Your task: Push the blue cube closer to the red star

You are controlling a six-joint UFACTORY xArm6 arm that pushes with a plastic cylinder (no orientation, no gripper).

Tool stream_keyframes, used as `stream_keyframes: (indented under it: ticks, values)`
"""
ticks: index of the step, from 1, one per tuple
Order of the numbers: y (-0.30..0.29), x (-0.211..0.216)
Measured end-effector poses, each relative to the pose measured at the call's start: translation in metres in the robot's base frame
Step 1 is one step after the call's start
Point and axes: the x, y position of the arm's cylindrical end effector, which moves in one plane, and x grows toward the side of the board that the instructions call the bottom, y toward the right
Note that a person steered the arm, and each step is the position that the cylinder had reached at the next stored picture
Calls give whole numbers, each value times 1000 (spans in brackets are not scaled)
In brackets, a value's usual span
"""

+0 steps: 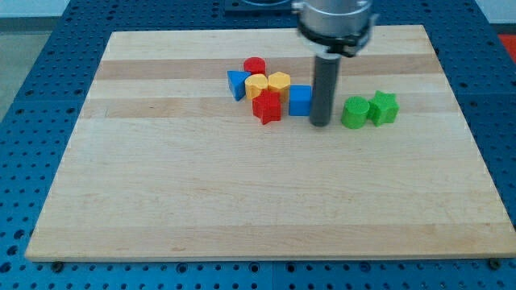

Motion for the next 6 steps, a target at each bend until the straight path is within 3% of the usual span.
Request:
stream_keyframes:
  ticks: [2, 3, 4, 6]
  values:
    - [84, 2]
    - [40, 1]
    - [19, -39]
    - [-78, -44]
